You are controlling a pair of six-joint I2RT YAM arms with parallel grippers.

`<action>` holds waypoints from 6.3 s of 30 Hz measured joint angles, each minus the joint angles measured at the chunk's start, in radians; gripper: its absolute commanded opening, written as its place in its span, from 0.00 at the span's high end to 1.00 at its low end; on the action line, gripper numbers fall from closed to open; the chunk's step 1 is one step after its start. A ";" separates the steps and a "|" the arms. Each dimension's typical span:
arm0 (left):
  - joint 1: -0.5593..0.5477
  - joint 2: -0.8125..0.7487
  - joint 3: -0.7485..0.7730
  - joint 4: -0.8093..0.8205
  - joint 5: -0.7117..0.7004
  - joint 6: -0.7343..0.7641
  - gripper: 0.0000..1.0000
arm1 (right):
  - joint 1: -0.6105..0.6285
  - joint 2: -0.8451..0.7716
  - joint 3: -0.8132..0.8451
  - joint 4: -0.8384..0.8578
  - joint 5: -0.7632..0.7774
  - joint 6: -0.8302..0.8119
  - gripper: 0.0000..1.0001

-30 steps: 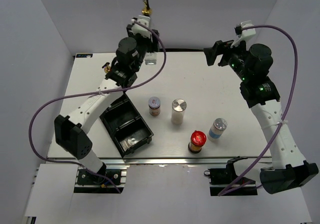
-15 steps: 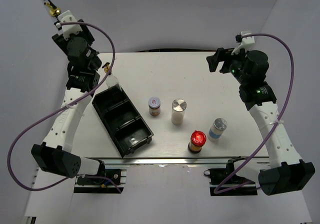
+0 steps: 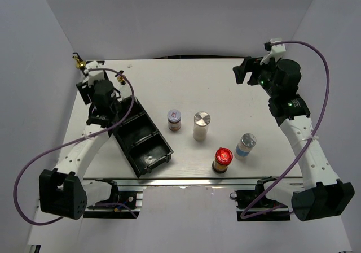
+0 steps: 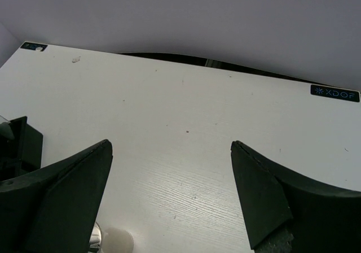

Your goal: Organize the condiment bottles

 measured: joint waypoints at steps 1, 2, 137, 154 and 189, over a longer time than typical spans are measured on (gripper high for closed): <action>0.000 -0.014 -0.028 0.008 0.010 -0.008 1.00 | 0.000 0.001 0.000 0.000 0.000 -0.001 0.10; 0.000 -0.029 -0.060 0.013 0.017 -0.017 1.00 | -0.002 0.002 -0.001 0.001 0.001 -0.001 0.11; -0.025 -0.452 -0.081 -0.453 0.051 -0.472 0.02 | 0.873 0.976 0.749 -0.291 0.102 -0.214 0.11; -0.025 -0.378 0.135 -0.492 0.314 -0.447 0.02 | 0.833 0.561 0.528 -0.247 0.175 -0.172 0.11; -0.961 0.473 0.366 -0.451 1.037 -0.088 0.02 | -0.105 -0.116 -0.269 -0.217 0.179 0.187 0.11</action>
